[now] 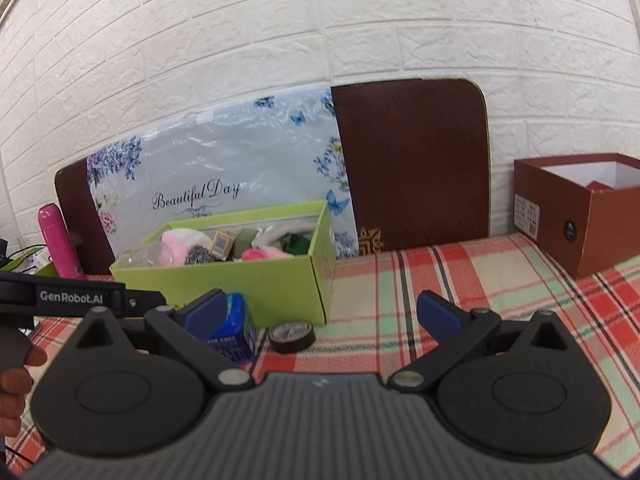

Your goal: Organize objects

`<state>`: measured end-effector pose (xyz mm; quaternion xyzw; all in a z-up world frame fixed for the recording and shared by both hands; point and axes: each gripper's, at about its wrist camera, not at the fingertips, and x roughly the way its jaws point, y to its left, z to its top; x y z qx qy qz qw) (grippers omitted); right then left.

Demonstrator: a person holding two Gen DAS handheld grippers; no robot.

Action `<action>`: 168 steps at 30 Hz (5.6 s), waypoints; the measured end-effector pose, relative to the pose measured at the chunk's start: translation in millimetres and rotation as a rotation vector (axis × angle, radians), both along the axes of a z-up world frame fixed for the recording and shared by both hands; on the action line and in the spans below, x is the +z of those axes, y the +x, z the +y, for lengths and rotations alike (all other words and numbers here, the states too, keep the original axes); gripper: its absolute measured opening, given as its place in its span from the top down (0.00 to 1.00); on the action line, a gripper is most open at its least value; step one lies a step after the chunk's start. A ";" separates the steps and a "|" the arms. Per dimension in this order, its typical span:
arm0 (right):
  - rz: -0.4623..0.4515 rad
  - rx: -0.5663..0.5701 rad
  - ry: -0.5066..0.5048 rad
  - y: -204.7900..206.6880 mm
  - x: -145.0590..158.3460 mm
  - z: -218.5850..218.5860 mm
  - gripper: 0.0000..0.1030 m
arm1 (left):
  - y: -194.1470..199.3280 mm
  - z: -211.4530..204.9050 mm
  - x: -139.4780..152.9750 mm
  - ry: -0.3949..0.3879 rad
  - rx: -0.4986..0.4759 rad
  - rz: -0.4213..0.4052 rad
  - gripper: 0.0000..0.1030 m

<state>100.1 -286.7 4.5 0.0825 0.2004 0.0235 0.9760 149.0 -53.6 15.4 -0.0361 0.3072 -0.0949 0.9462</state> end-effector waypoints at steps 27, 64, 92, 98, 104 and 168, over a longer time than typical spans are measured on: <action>0.130 0.062 -0.126 -16.3 -49.3 18.5 0.03 | 60.9 -20.3 -46.2 -0.048 -0.066 0.058 0.39; 0.285 0.222 -0.145 -9.4 -64.6 38.2 0.53 | -15.3 7.5 -63.9 -0.001 -0.190 0.109 0.31; 0.124 0.264 -0.188 5.0 -13.3 49.9 0.56 | -3.7 36.0 -8.1 -0.094 -0.197 -0.016 0.44; 0.010 0.267 -0.209 26.9 19.9 55.0 0.56 | 8.7 45.8 16.7 -0.089 -0.188 -0.083 0.44; -0.008 0.263 -0.209 39.4 25.9 53.3 0.56 | 19.7 56.3 27.1 -0.095 -0.168 -0.102 0.44; 0.153 0.061 -0.099 -16.0 -0.7 40.7 0.00 | -46.2 26.9 8.6 0.146 0.151 -0.017 0.06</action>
